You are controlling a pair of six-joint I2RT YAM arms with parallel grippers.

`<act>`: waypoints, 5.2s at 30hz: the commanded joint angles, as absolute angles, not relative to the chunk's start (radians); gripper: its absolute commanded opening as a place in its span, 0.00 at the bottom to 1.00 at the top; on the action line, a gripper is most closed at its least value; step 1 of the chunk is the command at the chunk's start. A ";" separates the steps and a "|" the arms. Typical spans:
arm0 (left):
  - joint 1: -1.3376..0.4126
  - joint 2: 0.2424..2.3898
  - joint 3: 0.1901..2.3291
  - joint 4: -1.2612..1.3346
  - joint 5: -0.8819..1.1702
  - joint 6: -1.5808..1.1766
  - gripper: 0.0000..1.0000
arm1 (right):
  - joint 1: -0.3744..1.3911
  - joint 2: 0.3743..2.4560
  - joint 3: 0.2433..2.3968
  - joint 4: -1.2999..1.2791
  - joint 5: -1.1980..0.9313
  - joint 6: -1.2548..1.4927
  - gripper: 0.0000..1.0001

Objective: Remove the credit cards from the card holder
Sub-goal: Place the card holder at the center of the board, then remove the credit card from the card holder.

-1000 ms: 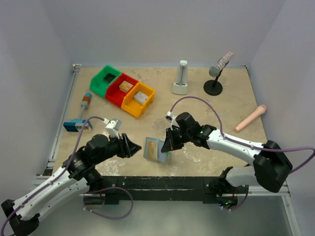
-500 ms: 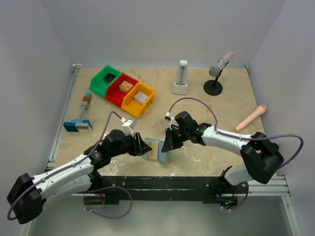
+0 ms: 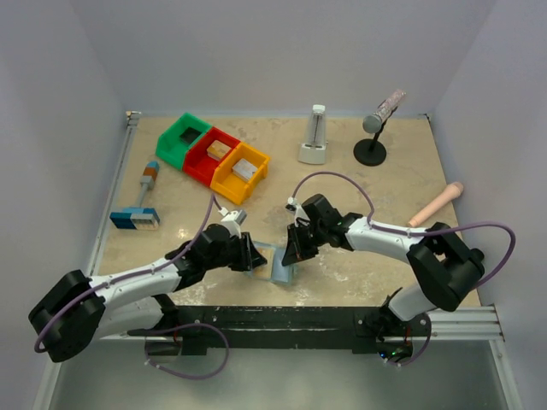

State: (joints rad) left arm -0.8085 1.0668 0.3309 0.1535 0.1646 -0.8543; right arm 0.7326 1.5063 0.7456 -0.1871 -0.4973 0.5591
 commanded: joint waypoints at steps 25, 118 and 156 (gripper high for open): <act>-0.813 1.146 0.291 0.268 0.117 -0.897 0.27 | 0.719 1.126 0.836 -0.535 -0.150 0.566 0.52; -0.799 1.000 0.288 0.080 0.051 -0.893 0.33 | 1.203 1.451 0.721 -0.287 0.021 0.761 0.24; -0.792 1.052 0.357 0.196 0.178 -0.882 0.16 | 0.881 1.259 0.649 0.042 -0.235 0.787 0.52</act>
State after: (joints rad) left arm -0.8032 1.0248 0.3168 0.1219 0.1493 -0.8982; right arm 0.9417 1.2575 0.6876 -0.1371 -0.1032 0.7303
